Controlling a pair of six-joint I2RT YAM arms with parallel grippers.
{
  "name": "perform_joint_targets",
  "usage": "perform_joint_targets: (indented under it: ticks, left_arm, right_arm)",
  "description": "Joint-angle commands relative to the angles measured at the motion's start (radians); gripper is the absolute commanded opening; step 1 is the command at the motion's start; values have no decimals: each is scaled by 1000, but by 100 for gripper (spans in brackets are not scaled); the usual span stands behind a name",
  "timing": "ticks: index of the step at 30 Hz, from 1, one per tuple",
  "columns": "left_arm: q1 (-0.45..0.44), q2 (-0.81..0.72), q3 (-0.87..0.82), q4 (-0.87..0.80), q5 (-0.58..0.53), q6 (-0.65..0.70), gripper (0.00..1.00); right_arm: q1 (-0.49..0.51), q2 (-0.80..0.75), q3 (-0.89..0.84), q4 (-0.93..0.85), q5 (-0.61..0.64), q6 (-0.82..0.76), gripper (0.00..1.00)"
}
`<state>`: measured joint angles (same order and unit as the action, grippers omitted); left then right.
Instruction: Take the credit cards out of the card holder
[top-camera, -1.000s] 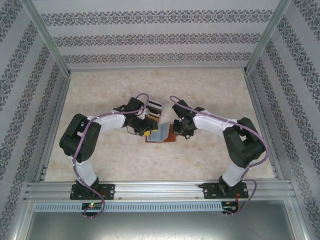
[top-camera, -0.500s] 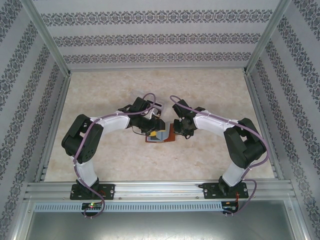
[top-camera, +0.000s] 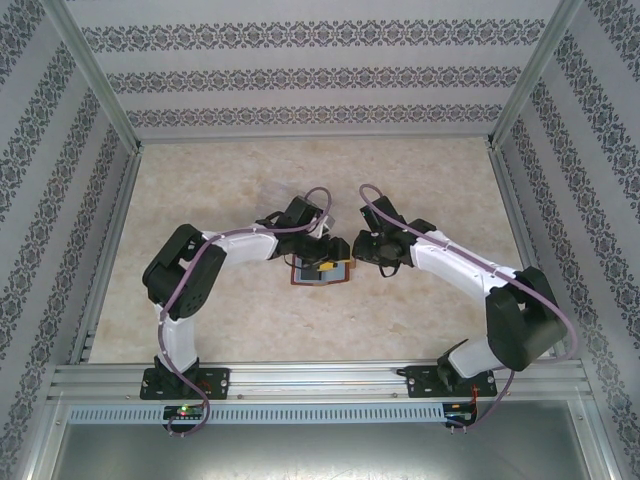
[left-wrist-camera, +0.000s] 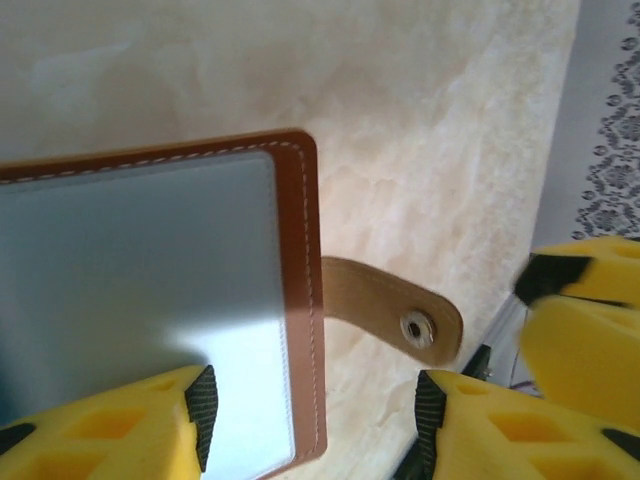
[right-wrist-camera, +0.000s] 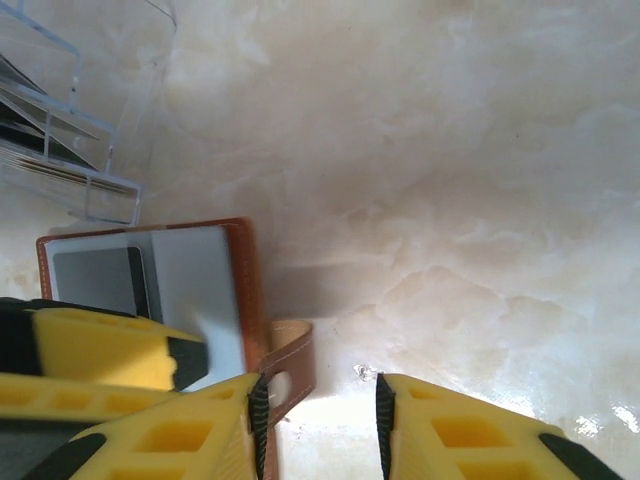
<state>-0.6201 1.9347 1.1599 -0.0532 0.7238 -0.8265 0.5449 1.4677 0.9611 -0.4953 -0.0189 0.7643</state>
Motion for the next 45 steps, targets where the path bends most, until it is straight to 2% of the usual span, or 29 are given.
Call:
perform_joint_targets:
  ticks: [1,9,13,17,24,32,39,45]
  left_arm:
    - [-15,8,3,36,-43,-4,53]
    - [-20,-5,-22,12,-94,8,25]
    - [-20,-48,-51,9,-138,13,13]
    - [-19,-113,-98,6,-192,16,9]
    - [0,-204,-159,-9,-244,30,10]
    - [50,-262,-191,-80,-309,54,15]
    - [92,-273,-220,-101,-361,31,16]
    - [98,-258,-229,-82,-348,21,15]
  right_arm:
    - [-8,-9,-9,30,4,11,34]
    - [4,56,1,90,-118,25,16]
    - [25,97,29,103,-158,21,14]
    - [37,147,57,115,-185,21,13]
    - [44,210,93,120,-216,25,13]
    - [51,160,166,37,-129,-48,17]
    - [100,196,210,33,-167,-73,20]
    - [135,280,210,54,-211,2,20]
